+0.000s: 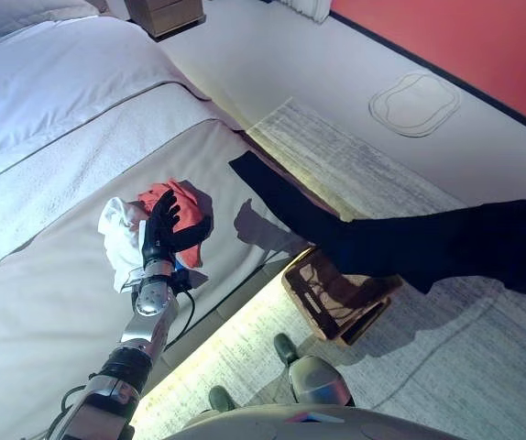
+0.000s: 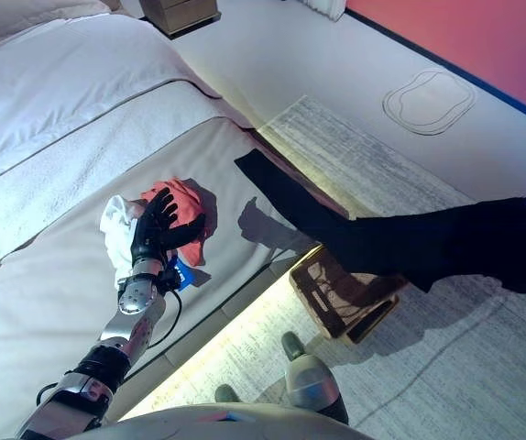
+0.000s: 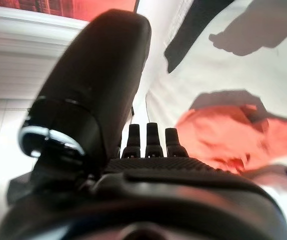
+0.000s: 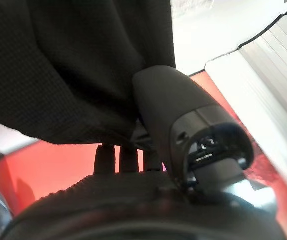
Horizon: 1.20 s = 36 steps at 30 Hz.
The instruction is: Pick up the clothes from the bed and place them into the basket
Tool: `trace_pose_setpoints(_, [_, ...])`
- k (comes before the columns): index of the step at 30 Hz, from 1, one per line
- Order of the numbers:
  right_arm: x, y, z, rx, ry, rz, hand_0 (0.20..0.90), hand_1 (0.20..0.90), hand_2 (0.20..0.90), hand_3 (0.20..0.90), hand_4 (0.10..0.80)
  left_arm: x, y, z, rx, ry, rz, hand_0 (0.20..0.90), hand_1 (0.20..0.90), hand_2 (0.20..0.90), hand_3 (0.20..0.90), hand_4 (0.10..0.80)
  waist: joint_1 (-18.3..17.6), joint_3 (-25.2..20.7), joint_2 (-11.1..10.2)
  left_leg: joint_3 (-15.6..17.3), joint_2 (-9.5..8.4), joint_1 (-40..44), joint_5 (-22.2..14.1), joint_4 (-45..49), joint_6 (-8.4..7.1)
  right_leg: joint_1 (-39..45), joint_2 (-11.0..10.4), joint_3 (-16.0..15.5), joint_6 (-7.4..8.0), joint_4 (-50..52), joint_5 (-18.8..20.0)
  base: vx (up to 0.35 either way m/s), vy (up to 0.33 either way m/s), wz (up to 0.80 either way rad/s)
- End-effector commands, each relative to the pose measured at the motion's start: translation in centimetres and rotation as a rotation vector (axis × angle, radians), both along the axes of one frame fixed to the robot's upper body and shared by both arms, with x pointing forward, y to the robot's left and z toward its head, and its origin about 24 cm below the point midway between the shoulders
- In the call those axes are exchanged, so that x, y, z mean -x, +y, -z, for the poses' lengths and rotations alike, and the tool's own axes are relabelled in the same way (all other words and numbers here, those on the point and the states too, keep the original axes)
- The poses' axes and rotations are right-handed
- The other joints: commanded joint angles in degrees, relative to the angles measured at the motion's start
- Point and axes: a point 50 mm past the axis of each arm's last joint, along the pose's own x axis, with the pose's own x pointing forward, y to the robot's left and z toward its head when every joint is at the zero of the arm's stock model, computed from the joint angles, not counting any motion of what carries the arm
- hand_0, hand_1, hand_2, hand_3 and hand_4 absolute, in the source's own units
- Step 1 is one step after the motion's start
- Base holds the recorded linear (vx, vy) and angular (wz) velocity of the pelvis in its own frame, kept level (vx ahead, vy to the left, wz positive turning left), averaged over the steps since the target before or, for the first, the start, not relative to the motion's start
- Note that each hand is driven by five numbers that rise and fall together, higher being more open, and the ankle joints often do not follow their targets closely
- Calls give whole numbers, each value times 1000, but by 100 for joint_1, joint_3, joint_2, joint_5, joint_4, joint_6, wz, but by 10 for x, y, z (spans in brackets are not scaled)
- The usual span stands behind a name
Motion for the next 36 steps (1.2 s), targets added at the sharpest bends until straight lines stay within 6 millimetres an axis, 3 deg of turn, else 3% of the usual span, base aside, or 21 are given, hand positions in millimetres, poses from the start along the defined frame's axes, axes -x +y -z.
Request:
trace_pose_setpoints(1, [-14, 0, -43, 70, -130, -54, 300, 300, 300, 200, 100, -18, 11, -29, -82, -149, -13, 900, 900, 900, 900, 800, 178, -494, -172, -194, 293, -194, -406, 145, -6, -310, -107, -125, 180, 408, -89, -2, -9, -10])
trace_pose_setpoints(10, [-46, 44, 39, -84, 93, -166, 300, 300, 300, 200, 100, -23, -7, -29, -76, -147, 47, 900, 900, 900, 900, 800, 429, -434, -92, -279, 283, -152, -418, 164, -11, -265, -162, -288, 152, 375, -66, -9, -9, 0])
trace_pose_setpoints(15, [-63, 63, 68, -97, 120, -141, 300, 300, 300, 200, 100, -26, -20, -30, -69, -151, 98, 900, 900, 900, 900, 800, 643, -417, -20, -407, 259, -145, -443, 180, -15, -198, -210, -406, 140, 343, -74, -15, -20, 6])
trace_pose_setpoints(25, [-78, 69, 89, -44, 137, -48, 300, 300, 300, 200, 100, -30, -33, -31, -46, -157, 161, 900, 900, 900, 900, 800, 965, -440, 114, -641, 226, -175, -440, 184, -20, -95, -282, -602, 135, 305, -112, -11, -13, 16])
trace_pose_setpoints(27, [-78, 69, 91, -34, 140, -28, 425, 425, 425, 345, 245, -31, -33, -30, -43, -155, 166, 900, 900, 900, 900, 800, 999, -438, 130, -678, 220, -183, -438, 184, -18, -79, -294, -631, 135, 305, -126, -10, -12, 8])
trace_pose_setpoints(28, [-77, 67, 94, -26, 141, 2, 900, 900, 900, 900, 800, -32, -34, -31, -42, -157, 171, 900, 900, 900, 900, 800, 1043, -429, 147, -723, 219, -202, -428, 184, -19, -74, -301, -653, 134, 307, -133, -22, -14, 9])
trace_pose_setpoints(36, [-73, 62, 96, -29, 151, 44, 900, 900, 900, 900, 800, -33, -34, -35, -31, -176, 173, 900, 900, 900, 900, 800, 1090, -387, 171, -833, 206, -260, -395, 166, -24, -81, -325, -673, 137, 298, -138, -14, -1, 8])
